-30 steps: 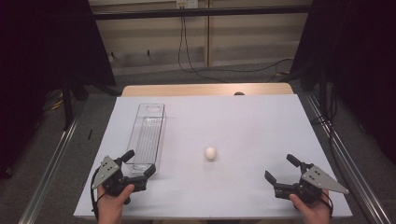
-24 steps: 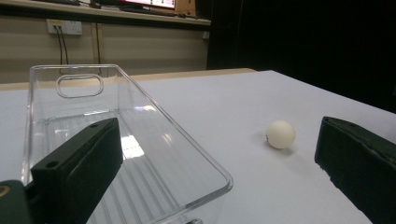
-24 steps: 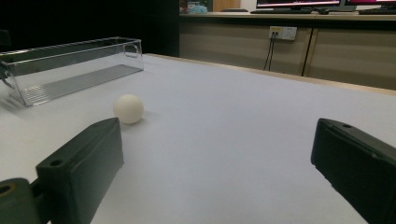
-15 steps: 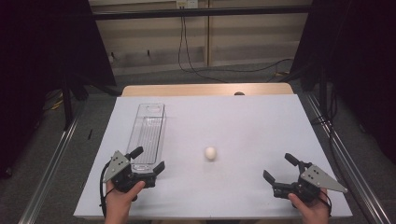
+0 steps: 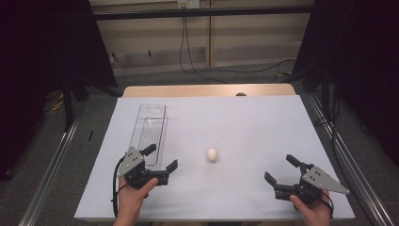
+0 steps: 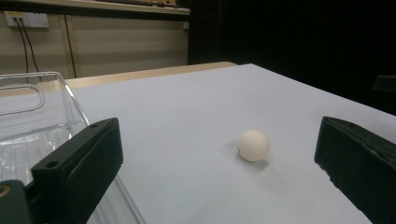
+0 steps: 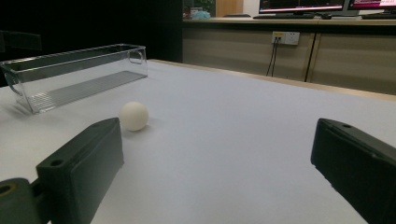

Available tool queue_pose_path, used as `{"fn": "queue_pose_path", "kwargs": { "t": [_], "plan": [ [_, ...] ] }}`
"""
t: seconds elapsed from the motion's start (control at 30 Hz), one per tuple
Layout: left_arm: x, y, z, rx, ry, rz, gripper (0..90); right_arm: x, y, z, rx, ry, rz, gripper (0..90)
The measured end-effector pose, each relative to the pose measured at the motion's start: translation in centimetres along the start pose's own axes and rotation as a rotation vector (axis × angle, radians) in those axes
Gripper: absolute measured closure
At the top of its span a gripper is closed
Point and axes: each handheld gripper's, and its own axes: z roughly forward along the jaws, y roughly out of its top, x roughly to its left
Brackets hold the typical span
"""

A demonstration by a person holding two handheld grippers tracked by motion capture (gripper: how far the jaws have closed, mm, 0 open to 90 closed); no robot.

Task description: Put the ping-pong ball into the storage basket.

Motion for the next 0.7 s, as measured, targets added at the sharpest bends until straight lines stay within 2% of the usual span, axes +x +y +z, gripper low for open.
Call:
{"fn": "queue_pose_path", "kwargs": {
  "t": [0.13, 0.23, 0.27, 0.47, 0.6, 0.7],
  "plan": [
    [-0.3, 0.2, 0.5, 0.010, -0.009, 0.015, 1.3, 0.0, 0.0, 0.0, -0.002, -0.002, -0.002, 2.0],
    [-0.6, 0.2, 0.8, 0.012, -0.008, 0.010, 1.3, 0.0, 0.0, 0.0, 0.000, 0.001, 0.002, 2.1],
    [-0.6, 0.2, 0.9, 0.027, -0.017, 0.027, 1.3, 0.0, 0.0, 0.0, -0.003, 0.000, 0.005, 2.1],
    [-1.1, 0.3, 1.6, 0.027, -0.024, 0.018, 1.3, 0.0, 0.0, 0.0, -0.001, 0.008, 0.003, 2.1],
    [-1.5, 0.2, 2.2, 0.053, -0.039, 0.043, 1.3, 0.0, 0.0, 0.1, -0.004, 0.001, 0.005, 2.1],
    [-1.8, 0.4, 2.6, 0.048, -0.042, 0.040, 1.4, 0.1, 0.1, 0.1, -0.011, -0.001, 0.004, 2.1]
  ]
}}
